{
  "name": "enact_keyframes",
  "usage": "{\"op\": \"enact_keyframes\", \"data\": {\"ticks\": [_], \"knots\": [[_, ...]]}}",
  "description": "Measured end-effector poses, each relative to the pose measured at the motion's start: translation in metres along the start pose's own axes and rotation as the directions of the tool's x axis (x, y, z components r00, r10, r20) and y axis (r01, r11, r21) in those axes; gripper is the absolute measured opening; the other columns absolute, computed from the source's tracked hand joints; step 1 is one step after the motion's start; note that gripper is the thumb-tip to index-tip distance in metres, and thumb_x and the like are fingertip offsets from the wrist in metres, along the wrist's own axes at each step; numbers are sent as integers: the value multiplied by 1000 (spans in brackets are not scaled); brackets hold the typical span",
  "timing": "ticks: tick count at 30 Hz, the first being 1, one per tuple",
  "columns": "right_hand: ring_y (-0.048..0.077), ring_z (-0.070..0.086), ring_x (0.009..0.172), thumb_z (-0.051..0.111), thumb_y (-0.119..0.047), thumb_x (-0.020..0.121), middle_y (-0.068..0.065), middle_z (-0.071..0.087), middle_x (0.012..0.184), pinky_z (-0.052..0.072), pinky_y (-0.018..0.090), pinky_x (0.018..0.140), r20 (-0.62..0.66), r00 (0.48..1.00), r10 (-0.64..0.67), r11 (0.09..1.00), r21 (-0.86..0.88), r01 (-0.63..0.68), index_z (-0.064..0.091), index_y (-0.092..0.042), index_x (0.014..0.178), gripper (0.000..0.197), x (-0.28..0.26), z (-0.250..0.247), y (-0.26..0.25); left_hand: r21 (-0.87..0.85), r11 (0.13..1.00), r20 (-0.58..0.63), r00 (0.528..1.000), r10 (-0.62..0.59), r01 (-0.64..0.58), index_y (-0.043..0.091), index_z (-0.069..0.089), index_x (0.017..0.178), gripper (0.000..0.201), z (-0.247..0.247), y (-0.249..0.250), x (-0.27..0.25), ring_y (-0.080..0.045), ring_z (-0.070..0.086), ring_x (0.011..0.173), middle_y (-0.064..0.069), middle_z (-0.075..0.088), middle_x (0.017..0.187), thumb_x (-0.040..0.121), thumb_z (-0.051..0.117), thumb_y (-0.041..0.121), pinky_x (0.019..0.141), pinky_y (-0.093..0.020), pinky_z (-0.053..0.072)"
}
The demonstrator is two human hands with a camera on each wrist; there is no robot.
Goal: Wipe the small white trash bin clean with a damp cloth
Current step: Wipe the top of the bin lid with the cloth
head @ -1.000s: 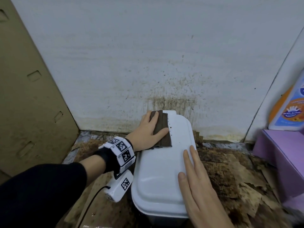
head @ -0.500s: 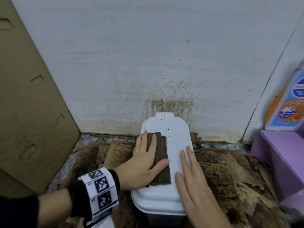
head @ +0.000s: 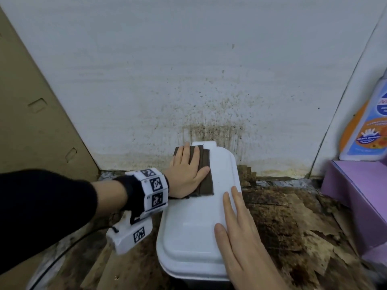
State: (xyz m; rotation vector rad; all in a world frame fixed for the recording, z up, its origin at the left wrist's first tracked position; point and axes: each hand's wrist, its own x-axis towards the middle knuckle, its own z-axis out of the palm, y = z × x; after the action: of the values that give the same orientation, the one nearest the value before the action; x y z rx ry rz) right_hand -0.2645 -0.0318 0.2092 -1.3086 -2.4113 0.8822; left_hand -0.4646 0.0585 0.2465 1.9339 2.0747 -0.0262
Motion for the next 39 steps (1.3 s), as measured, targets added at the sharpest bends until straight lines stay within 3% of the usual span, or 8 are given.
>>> {"op": "enact_keyframes", "data": {"ticks": [3, 8, 13, 18, 21, 26, 29, 39], "knots": [[-12, -45, 138, -38, -88, 55, -31, -55, 145, -12, 22, 126, 15, 1000, 19, 1000, 8, -19, -36, -44, 145, 100, 0, -2, 1, 32, 999, -46, 999, 15, -13, 11, -11, 161, 71, -7, -3, 21, -29, -14, 156, -10, -19, 168, 109, 21, 48, 124, -42, -1], [-12, -46, 137, -37, -88, 57, -31, -54, 146, -10, 25, 128, 15, 1000, 11, 1000, 6, -11, -36, -44, 145, 98, 1, -4, -1, 100, 992, -22, 997, 80, -77, 14, -6, 162, 86, -11, -15, 54, -30, -10, 157, -3, -14, 170, 96, 5, 68, 125, -49, 5], [-11, -41, 142, -28, -87, 68, -32, -50, 150, -6, 29, 129, -7, 1000, -1, 1000, 28, 1, -29, -41, 151, 95, 0, -2, 1, 86, 993, -79, 993, 90, -83, 12, 2, 162, 88, -8, -15, 52, -29, 7, 155, -2, 4, 171, 90, 7, 61, 123, -48, 15], [-18, -40, 138, 5, -58, 103, -36, -50, 147, -7, 27, 129, 18, 1000, 10, 999, 47, -10, -29, -45, 149, 58, -1, -3, -4, 113, 990, -80, 992, 99, -90, 13, -6, 162, 71, 2, -3, 18, -29, -4, 156, -3, -7, 171, 105, 9, 53, 125, -46, 4], [-21, -38, 137, 18, -48, 108, -38, -48, 148, -7, 26, 129, 7, 1000, -1, 998, 56, 1, -28, -44, 150, 62, -2, -2, -3, 94, 988, -28, 992, 125, -122, 14, -14, 160, 67, 10, -1, -21, -28, -16, 155, -3, -19, 169, 108, 14, 47, 125, -46, -5], [-23, -37, 136, 19, -48, 108, -41, -50, 142, -7, 23, 127, 8, 1000, 1, 996, 87, -2, -39, -45, 139, 66, -2, -2, 0, 87, 982, -7, 986, 168, -167, 21, -20, 159, 84, 31, 0, -76, -19, -29, 152, 5, -29, 165, 89, -8, 67, 124, -42, -13], [-24, -36, 136, 20, -48, 109, -42, -50, 141, -7, 24, 128, 7, 1000, 6, 993, 121, -7, -42, -45, 138, 69, -1, -2, 0, 58, 987, -1, 989, 149, -148, 20, -20, 159, 72, 29, 2, -75, -20, -28, 152, 4, -29, 165, 105, 10, 57, 124, -44, -13], [-28, -34, 132, 22, -55, 106, -45, -46, 141, -8, 20, 126, 13, 1000, 17, 983, 181, -20, -38, -47, 144, 72, -3, -5, 0, 40, 997, -93, 993, 72, -68, 15, -4, 162, 69, 5, 4, 6, -26, -6, 157, -3, -9, 171, 108, 22, 48, 123, -44, 1]]}}
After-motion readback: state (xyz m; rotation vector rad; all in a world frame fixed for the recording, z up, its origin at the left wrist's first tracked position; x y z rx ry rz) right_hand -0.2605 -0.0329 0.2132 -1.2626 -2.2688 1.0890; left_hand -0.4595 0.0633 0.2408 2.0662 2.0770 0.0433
